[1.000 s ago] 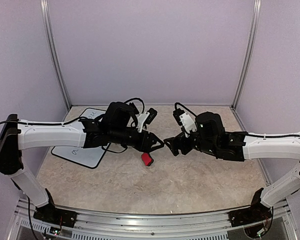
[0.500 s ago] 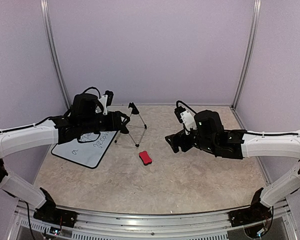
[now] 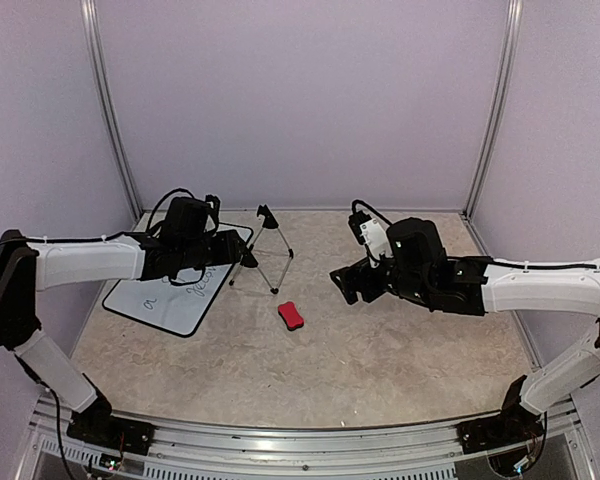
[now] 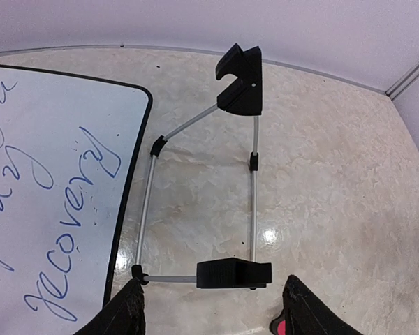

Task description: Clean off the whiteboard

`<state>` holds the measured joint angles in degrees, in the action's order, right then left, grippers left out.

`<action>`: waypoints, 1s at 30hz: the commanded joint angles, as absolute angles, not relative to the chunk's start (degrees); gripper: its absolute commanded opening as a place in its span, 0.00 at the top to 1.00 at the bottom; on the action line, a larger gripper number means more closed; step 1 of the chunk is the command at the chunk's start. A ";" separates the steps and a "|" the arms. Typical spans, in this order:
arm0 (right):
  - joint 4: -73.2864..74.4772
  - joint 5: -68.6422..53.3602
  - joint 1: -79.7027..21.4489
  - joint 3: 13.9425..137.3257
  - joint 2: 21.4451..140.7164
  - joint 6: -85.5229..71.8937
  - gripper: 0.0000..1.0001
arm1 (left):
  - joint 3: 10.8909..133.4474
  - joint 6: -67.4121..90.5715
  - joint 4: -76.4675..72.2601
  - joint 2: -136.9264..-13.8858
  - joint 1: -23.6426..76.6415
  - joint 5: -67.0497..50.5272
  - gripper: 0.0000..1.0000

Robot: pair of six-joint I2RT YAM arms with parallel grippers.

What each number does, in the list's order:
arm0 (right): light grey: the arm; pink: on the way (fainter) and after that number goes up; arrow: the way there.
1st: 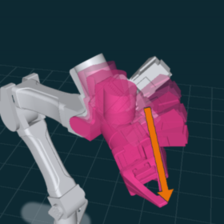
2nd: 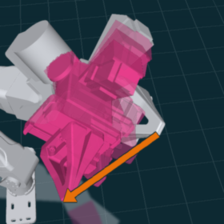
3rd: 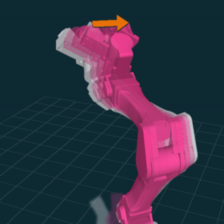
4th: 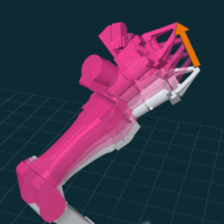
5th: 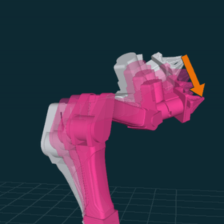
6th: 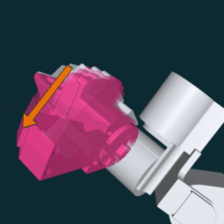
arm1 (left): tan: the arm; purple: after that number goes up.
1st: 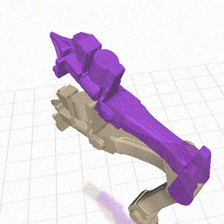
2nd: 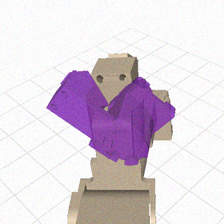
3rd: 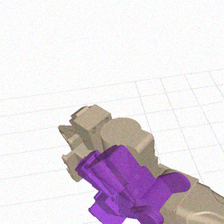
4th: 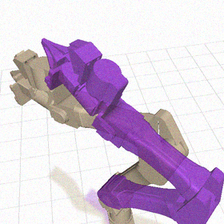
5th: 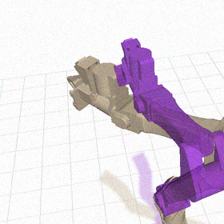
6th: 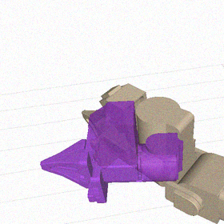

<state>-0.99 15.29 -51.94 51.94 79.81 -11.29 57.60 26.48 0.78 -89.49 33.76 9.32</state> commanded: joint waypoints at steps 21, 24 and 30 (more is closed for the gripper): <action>-0.35 15.58 -51.36 50.01 77.43 -13.00 0.03 | 53.57 32.88 -19.28 -98.35 34.09 4.38 0.49; -0.35 15.56 -51.36 49.90 77.35 -13.16 0.03 | 54.93 30.95 -18.87 -99.06 35.24 7.32 0.58; -0.35 15.83 -51.38 49.75 77.10 -13.07 0.03 | 57.38 27.49 -18.08 -100.16 36.91 10.91 0.74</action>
<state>-0.27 15.31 -51.92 50.70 78.78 -12.53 54.72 30.92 -16.71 -99.04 35.75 7.35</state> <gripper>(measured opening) 0.969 0.297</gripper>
